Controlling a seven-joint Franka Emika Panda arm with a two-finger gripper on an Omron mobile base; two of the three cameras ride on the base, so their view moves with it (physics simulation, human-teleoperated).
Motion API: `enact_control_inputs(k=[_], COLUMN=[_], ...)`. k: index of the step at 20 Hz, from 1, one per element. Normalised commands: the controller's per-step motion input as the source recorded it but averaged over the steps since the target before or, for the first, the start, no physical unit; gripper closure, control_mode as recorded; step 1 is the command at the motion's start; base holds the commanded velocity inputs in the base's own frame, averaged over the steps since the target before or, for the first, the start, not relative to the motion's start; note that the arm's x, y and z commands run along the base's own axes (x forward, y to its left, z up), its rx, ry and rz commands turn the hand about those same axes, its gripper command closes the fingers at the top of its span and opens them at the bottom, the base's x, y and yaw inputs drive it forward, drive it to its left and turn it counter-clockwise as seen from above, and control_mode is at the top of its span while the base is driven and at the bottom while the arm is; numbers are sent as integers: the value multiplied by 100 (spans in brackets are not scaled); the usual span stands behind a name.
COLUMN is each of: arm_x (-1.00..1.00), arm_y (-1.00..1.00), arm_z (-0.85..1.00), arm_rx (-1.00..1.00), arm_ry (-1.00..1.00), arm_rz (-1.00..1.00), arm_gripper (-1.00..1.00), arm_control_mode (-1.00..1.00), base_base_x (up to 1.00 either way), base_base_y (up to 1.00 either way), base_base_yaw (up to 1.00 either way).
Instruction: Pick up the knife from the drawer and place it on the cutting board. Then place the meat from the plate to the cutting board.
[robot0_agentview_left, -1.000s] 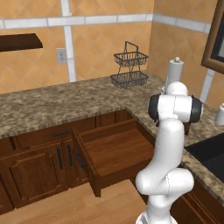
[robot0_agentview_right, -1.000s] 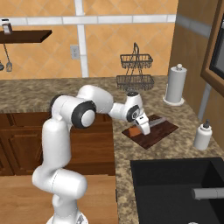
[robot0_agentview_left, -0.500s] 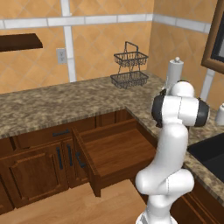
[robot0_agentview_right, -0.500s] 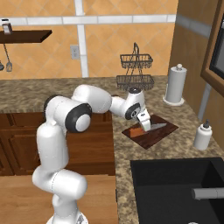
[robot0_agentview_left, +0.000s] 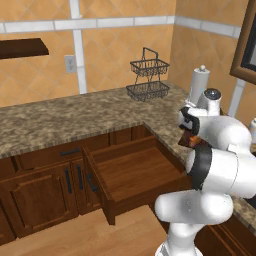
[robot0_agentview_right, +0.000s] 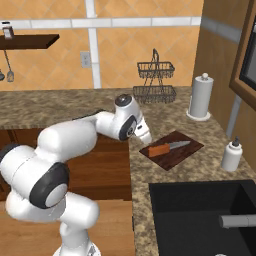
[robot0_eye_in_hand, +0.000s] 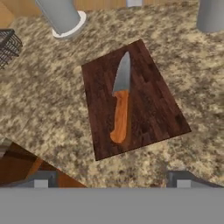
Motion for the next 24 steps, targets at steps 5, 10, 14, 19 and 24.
enact_control_inputs(k=[5,10,14,19,24], arm_x=[-41,-48,0,-2,0], arm_y=[100,91,22,13,0], arm_z=[63,17,0,0,0], arm_rx=[-18,-12,0,0,0], arm_ry=[8,28,6,0,0], arm_rz=[12,19,3,0,0], arm_gripper=[-100,-100,-100,-100,-100], arm_control_mode=[-100,-100,-100,100,100], base_base_x=[0,0,0,-6,-11], base_base_y=[0,0,0,13,93], base_base_yaw=[0,0,0,-2,-60])
